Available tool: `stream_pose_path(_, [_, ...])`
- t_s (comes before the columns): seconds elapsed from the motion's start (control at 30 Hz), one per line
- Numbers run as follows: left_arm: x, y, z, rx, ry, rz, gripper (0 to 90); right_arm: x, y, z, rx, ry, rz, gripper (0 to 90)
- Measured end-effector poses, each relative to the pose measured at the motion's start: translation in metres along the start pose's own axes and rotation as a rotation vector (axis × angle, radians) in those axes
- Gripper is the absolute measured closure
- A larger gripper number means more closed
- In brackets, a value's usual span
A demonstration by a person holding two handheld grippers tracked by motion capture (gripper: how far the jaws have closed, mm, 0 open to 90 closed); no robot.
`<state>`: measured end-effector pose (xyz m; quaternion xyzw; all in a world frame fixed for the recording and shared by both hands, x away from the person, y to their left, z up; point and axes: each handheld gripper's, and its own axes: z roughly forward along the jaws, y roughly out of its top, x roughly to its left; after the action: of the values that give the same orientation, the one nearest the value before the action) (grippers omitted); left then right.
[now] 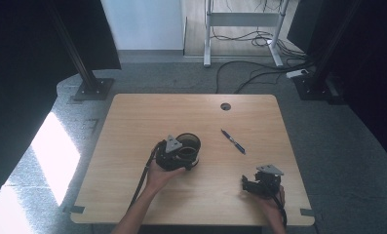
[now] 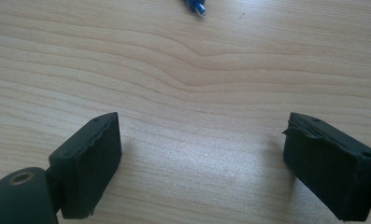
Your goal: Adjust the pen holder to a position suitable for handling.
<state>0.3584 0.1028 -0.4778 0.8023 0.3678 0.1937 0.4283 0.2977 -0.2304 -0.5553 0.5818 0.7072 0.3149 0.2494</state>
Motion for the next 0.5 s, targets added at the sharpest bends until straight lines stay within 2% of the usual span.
stream_pose_path(0.3, [-0.005,-0.001,0.021,0.004,0.009,0.007,11.1,0.000,0.000,0.000,0.000,0.000,0.000,10.8])
stream_pose_path(0.5, [-0.003,-0.003,0.031,0.009,0.016,-0.008,11.0,0.000,0.000,0.000,0.000,0.000,0.000,10.9])
